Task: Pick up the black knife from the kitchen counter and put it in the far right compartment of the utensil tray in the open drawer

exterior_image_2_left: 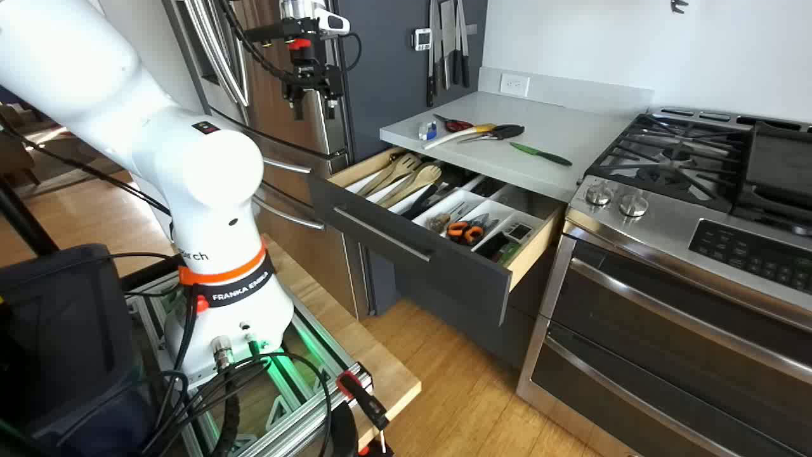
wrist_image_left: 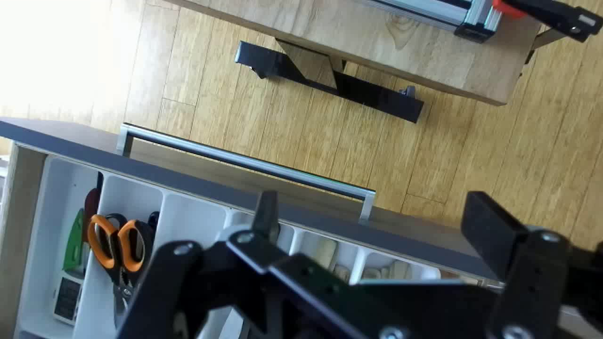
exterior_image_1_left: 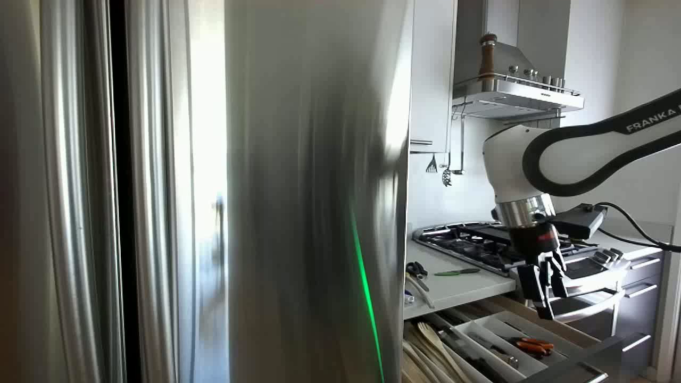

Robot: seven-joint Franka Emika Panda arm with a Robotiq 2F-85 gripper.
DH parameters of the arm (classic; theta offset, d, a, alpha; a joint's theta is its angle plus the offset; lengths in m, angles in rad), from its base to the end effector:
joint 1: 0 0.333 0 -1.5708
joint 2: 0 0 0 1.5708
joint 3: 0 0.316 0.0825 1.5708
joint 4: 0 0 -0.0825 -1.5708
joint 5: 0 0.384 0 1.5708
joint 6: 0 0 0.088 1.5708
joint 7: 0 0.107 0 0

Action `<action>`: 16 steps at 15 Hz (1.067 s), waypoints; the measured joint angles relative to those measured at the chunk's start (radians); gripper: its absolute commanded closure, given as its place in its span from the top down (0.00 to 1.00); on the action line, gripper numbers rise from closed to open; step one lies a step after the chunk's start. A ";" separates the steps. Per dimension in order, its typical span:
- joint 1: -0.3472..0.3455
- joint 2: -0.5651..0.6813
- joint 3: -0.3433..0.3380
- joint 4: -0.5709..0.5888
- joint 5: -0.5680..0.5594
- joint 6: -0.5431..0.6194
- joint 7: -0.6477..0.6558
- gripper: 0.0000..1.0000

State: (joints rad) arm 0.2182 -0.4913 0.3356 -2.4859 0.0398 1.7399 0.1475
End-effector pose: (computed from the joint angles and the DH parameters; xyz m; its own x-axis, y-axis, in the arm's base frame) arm 0.3108 0.1986 0.4318 0.9209 0.2992 -0.2498 0.3437 -0.9257 0.1582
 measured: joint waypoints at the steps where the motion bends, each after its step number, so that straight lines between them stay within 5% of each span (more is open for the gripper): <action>1: 0.000 0.000 0.000 0.000 0.000 0.000 0.000 1.00; 9: 0.001 0.000 -0.022 0.000 -0.001 0.007 -0.020 1.00; 12: -0.030 0.004 -0.106 0.001 -0.082 0.071 -0.113 1.00; 16: -0.088 0.063 -0.282 0.024 -0.202 0.197 -0.425 1.00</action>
State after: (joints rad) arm 0.1305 -0.4286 0.0541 -2.4619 -0.1618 1.9365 -0.2771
